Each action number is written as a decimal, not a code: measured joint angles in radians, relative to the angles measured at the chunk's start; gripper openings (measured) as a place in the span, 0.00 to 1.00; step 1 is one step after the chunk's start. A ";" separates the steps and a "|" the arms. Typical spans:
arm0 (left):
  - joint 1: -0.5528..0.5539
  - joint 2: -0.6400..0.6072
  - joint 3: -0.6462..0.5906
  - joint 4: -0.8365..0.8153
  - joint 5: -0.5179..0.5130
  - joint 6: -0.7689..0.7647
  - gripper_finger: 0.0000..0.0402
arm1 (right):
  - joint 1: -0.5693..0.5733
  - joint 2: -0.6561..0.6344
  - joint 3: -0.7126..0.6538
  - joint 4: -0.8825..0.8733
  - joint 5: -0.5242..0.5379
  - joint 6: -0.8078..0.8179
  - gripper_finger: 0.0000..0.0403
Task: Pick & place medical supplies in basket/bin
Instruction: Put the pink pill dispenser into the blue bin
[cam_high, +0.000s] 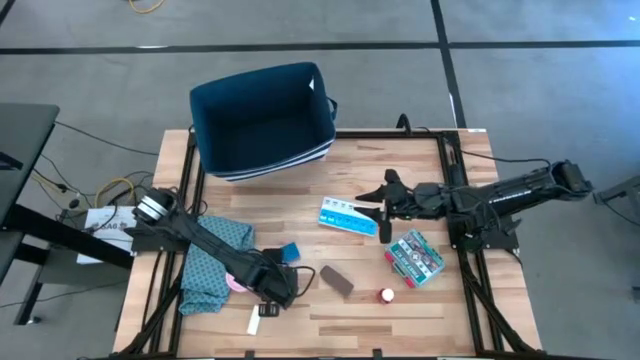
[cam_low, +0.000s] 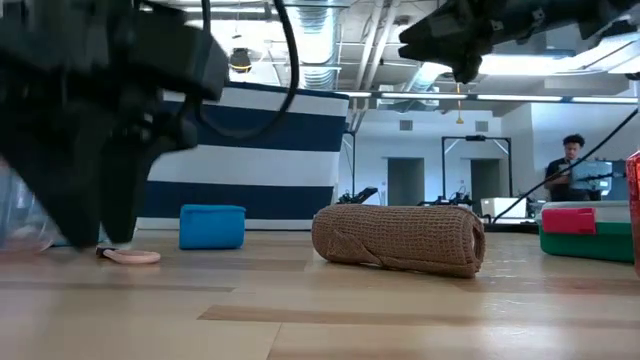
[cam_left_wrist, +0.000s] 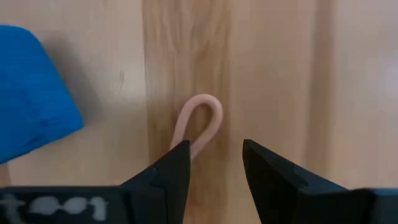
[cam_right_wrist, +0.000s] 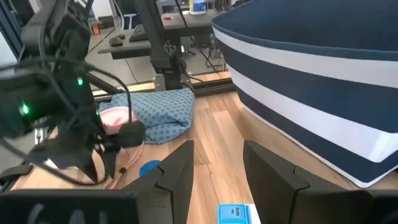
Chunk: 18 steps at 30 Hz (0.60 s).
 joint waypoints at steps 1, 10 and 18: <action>0.000 0.009 0.000 -0.005 -0.008 0.008 0.34 | 0.001 0.013 0.007 0.000 -0.002 0.000 0.33; 0.006 0.002 -0.001 -0.052 -0.046 0.017 0.34 | -0.010 0.052 0.011 -0.002 -0.007 -0.002 0.33; 0.039 0.018 -0.003 -0.029 -0.071 0.021 0.34 | -0.010 0.052 0.011 -0.003 -0.007 0.000 0.33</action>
